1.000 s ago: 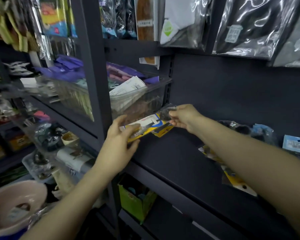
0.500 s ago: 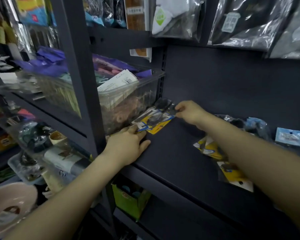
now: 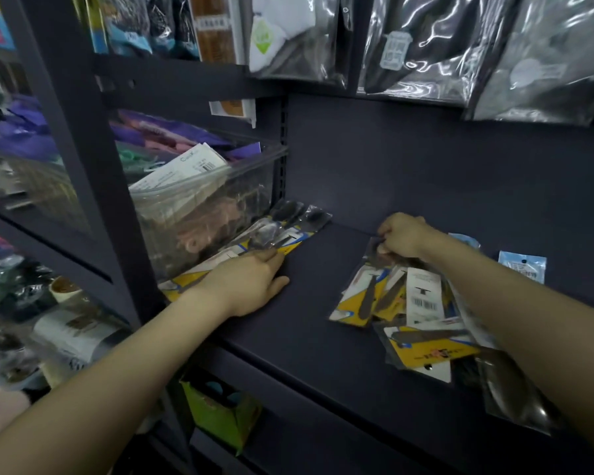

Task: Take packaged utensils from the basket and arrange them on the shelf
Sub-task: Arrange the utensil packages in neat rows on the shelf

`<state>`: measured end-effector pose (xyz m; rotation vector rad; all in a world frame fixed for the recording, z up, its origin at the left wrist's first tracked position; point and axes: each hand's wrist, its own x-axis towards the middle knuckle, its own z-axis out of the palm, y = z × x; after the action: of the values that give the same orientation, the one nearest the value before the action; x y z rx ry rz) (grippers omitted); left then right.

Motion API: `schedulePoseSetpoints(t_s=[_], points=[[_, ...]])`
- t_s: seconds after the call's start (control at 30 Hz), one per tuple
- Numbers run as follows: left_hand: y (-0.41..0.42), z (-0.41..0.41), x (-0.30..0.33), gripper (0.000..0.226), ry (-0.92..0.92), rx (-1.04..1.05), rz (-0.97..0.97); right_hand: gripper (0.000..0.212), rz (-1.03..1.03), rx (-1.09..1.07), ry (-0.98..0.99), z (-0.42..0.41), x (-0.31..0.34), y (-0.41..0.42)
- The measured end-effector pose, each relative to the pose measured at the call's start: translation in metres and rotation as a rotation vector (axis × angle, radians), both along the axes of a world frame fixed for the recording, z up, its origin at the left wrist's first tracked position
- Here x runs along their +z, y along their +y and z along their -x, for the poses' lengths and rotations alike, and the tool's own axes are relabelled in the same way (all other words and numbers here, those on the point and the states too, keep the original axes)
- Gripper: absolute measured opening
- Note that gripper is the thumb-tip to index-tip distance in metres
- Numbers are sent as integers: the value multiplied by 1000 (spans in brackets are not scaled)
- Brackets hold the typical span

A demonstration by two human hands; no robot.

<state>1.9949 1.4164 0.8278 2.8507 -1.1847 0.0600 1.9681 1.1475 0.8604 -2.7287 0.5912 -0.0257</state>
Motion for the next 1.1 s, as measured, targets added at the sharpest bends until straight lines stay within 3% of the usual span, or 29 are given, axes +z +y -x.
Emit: schedulePoseSetpoints(t_s=[0.13, 0.2, 0.3, 0.4, 0.47, 0.53, 0.6, 0.7, 0.8, 0.87, 1.0, 1.1], points=[[-7, 3, -2, 70, 83, 22, 49, 6, -261, 163, -39, -7, 7, 27], [-9, 6, 0, 61, 184, 26, 162, 8, -285, 195, -72, -18, 7, 39], [-8, 8, 8, 29, 414, 32, 420, 19, -139, 151, -90, -39, 4, 47], [-3, 9, 5, 44, 258, -57, 567, 13, 7, 109, -132, -54, -2, 48], [2, 11, -3, 61, 167, -125, 450, 25, 58, 81, -186, -61, -4, 49], [9, 9, -10, 71, 39, -127, 297, 4, 133, 85, -230, -60, -6, 53], [19, 4, -11, 78, -83, -51, 207, 32, 192, 153, -223, -51, -4, 62], [35, -8, -8, 84, -78, 100, 46, 54, 134, 335, -116, -20, -9, 89], [39, -12, -6, 56, -108, 145, 8, 96, 77, 419, 114, 11, -21, 110], [33, -10, -3, 45, -154, 178, -32, 113, 88, 409, 167, 16, -26, 113], [25, -2, 9, 34, -242, 234, -136, 114, 71, 337, 188, 3, -24, 111], [30, 7, 16, 25, -381, 270, -85, 90, -103, 335, 13, 4, -15, 109]])
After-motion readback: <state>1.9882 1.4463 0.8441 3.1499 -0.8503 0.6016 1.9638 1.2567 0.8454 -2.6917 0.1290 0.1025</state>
